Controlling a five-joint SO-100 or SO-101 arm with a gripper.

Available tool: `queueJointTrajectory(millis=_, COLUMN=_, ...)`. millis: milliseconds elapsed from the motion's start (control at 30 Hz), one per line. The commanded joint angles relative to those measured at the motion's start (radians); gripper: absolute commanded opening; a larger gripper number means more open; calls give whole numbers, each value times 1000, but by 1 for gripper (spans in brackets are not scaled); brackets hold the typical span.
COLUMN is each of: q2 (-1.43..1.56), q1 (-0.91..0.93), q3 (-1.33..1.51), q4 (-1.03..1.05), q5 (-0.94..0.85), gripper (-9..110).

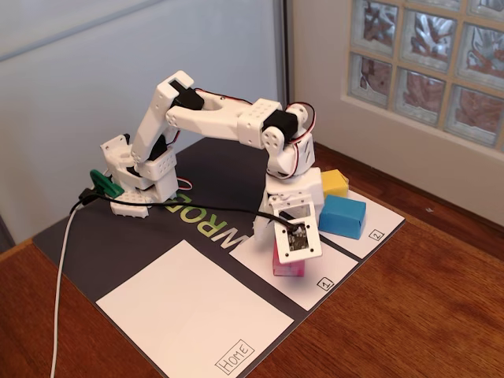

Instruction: Move box red to home

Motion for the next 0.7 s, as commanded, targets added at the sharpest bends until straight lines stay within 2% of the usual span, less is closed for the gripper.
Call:
queueJointTrajectory(millis=0, q2=-5, q1=-6, q3=-43, q4=-26, q5=17, gripper=42)
queueJointTrajectory(millis=667, q2=-94, q1=-74, q3=-32, q4=-46, q5=44, gripper=36)
